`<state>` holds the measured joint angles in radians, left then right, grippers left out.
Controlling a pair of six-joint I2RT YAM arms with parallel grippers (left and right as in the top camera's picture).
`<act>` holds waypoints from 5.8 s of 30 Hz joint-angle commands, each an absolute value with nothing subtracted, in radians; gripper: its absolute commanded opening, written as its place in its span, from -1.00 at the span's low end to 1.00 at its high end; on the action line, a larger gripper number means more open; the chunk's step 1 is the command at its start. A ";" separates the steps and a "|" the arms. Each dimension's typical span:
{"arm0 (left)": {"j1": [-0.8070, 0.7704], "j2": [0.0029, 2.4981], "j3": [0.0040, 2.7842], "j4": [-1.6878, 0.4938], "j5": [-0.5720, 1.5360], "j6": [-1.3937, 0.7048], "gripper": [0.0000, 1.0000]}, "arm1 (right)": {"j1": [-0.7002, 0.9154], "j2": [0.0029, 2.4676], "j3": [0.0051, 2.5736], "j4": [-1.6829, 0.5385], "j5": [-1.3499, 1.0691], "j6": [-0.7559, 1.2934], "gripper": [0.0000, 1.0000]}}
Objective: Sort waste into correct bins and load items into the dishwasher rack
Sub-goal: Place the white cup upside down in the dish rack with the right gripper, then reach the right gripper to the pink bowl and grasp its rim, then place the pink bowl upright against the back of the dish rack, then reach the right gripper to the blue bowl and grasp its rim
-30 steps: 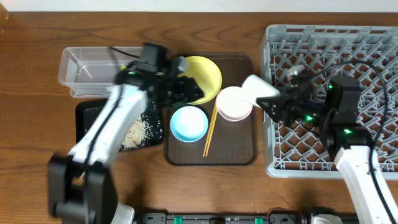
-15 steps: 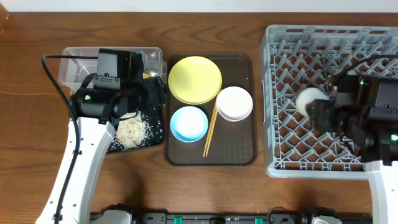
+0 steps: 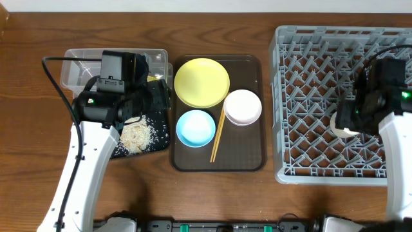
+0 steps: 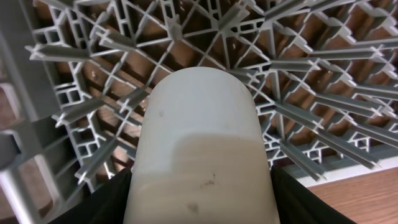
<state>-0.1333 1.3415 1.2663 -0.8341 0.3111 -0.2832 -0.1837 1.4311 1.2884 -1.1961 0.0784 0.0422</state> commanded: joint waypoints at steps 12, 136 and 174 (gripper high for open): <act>-0.130 1.333 1.272 -0.838 0.302 -0.266 0.22 | -0.198 1.628 1.301 -1.118 -0.016 0.059 -0.66; -0.045 1.319 1.272 -1.095 -0.180 -0.521 0.64 | 0.342 1.996 1.462 -0.418 1.041 -0.075 -0.98; -0.045 1.319 1.272 -1.095 -0.180 -0.522 0.74 | 0.716 1.938 1.458 -0.759 -0.102 0.348 -0.08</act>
